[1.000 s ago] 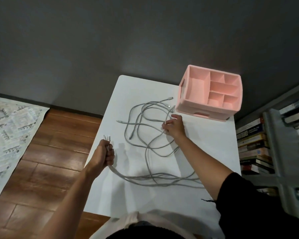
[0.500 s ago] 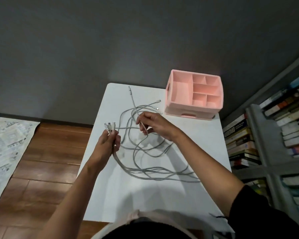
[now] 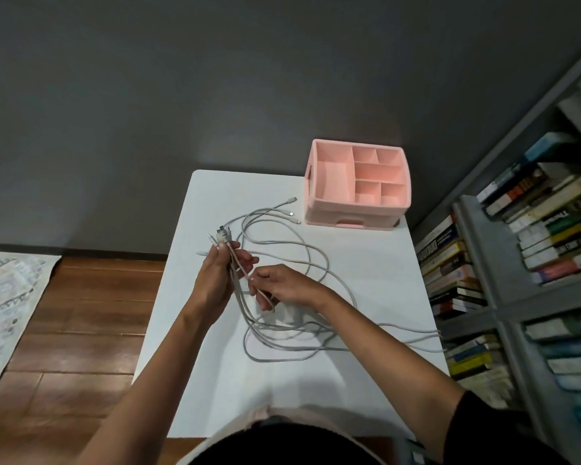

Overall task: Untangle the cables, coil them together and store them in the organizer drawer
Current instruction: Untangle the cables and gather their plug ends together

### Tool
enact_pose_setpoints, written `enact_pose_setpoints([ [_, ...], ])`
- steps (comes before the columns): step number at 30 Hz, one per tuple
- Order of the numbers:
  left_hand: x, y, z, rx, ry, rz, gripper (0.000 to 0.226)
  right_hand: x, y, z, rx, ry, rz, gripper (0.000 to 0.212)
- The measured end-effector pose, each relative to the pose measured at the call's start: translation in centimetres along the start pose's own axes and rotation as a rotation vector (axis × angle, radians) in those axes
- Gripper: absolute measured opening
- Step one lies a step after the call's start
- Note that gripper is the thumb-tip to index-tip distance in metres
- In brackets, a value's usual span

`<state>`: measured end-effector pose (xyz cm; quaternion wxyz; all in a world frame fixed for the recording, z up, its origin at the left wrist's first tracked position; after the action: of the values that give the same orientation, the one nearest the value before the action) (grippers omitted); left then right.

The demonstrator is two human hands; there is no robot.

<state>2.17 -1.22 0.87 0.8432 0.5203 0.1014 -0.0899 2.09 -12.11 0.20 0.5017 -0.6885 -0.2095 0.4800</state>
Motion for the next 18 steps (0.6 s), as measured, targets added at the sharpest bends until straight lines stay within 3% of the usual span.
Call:
enact_pose_setpoints([
  [5,-0.3,-0.2,0.9,-0.079,-0.075,0.038,0.027,0.0,-0.3,0.3,0.033,0.008,0.018,0.032],
  [13,-0.7,3.2,-2.6,-0.129,0.06,0.13,0.034,-2.3,-0.5,-2.3,-0.083,-0.129,0.028,0.032],
  [18,-0.9,2.7,-2.7,0.123,0.012,0.07,0.033,-3.2,0.0,-4.4,-0.183,-0.127,0.094,0.032],
])
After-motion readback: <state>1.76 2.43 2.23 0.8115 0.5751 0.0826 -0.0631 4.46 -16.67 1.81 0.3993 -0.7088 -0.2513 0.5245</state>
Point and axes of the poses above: each hand's wrist, its own x-axis towards the middle knuckle, its own z-axis out of the palm, y = z × x, the point moved 8 cm from there along x, towards the middle knuckle, and after that the axes turned 13 degrees about -y, right-handed, at the moved point
